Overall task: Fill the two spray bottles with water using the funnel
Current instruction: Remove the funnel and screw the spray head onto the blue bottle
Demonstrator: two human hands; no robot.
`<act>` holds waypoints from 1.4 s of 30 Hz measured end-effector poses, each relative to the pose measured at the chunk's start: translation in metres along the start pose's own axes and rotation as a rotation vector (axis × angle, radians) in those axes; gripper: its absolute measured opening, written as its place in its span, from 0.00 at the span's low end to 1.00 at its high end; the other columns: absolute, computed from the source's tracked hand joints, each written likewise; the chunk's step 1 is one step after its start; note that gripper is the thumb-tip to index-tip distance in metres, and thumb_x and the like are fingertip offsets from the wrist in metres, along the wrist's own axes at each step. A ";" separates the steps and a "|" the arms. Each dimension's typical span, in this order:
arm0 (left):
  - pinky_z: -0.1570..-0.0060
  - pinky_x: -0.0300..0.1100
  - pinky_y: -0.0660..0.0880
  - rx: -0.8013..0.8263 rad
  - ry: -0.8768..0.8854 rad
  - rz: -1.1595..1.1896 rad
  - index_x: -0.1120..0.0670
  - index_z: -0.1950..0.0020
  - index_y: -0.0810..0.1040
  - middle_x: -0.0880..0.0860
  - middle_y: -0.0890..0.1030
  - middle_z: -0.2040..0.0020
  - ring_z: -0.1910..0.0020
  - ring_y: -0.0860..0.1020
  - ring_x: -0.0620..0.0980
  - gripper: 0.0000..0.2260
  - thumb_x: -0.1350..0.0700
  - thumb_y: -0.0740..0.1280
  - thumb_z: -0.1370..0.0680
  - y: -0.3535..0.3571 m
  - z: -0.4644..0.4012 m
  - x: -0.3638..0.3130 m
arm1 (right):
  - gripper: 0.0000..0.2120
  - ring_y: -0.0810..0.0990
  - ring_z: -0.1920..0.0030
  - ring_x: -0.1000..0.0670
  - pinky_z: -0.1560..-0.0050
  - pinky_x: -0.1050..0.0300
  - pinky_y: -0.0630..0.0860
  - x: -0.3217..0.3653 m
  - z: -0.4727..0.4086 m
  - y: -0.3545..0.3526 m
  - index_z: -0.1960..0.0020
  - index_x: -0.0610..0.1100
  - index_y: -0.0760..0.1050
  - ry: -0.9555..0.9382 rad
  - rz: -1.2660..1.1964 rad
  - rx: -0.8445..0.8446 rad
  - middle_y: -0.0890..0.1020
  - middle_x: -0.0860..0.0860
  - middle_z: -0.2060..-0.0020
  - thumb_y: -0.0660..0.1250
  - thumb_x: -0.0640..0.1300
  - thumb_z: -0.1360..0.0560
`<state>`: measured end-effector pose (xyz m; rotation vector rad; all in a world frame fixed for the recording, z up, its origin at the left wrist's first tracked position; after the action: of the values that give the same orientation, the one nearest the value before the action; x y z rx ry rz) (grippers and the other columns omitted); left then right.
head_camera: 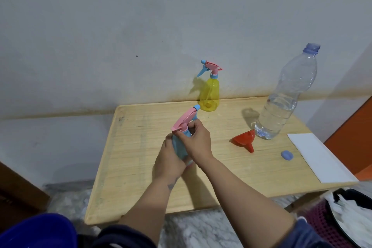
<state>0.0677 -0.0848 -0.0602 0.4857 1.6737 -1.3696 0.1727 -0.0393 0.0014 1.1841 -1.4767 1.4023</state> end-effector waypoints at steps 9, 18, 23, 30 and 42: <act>0.50 0.51 0.76 -0.180 -0.035 -0.115 0.48 0.35 0.61 0.51 0.73 0.41 0.48 0.76 0.55 0.26 0.51 0.69 0.28 0.010 0.009 -0.011 | 0.12 0.74 0.66 0.60 0.67 0.73 0.68 0.007 0.005 -0.005 0.58 0.45 0.69 -0.021 0.064 -0.076 0.75 0.58 0.66 0.73 0.44 0.30; 0.39 0.43 0.71 0.247 0.163 -0.069 0.44 0.24 0.53 0.43 0.64 0.28 0.32 0.68 0.45 0.43 0.44 0.74 0.33 0.007 0.039 -0.023 | 0.07 0.74 0.54 0.54 0.58 0.65 0.68 0.017 0.002 -0.045 0.47 0.45 0.72 -0.067 0.008 0.051 0.77 0.53 0.54 0.60 0.47 0.20; 0.43 0.43 0.75 0.247 0.198 0.080 0.39 0.28 0.59 0.43 0.73 0.36 0.43 0.75 0.41 0.39 0.50 0.76 0.34 0.012 0.057 -0.040 | 0.15 0.73 0.50 0.53 0.49 0.58 0.70 0.010 0.009 -0.065 0.41 0.45 0.65 0.030 -0.082 -0.090 0.70 0.49 0.47 0.65 0.48 0.24; 0.38 0.45 0.73 0.372 0.261 -0.138 0.42 0.28 0.63 0.45 0.74 0.33 0.37 0.74 0.43 0.30 0.40 0.68 0.27 0.020 0.074 -0.044 | 0.15 0.72 0.66 0.47 0.61 0.51 0.69 0.008 0.017 -0.076 0.64 0.40 0.66 0.016 0.150 0.014 0.70 0.49 0.69 0.62 0.47 0.23; 0.36 0.47 0.71 0.600 -0.053 -0.740 0.55 0.31 0.72 0.54 0.75 0.33 0.36 0.74 0.54 0.20 0.47 0.62 0.20 -0.014 0.050 -0.005 | 0.26 0.82 0.56 0.41 0.55 0.39 0.82 -0.035 0.056 -0.100 0.45 0.32 0.76 0.348 0.195 0.310 0.81 0.36 0.52 0.61 0.57 0.22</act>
<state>0.0792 -0.1340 -0.0482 0.1379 1.4266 -2.4291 0.2815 -0.0868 -0.0092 0.9290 -1.1815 1.9154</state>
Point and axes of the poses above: each hand's wrist, its own z-axis away from the middle knuckle, its own y-axis out of the palm, x = y × z, the point moved 7 cm from there along -z, towards the middle knuckle
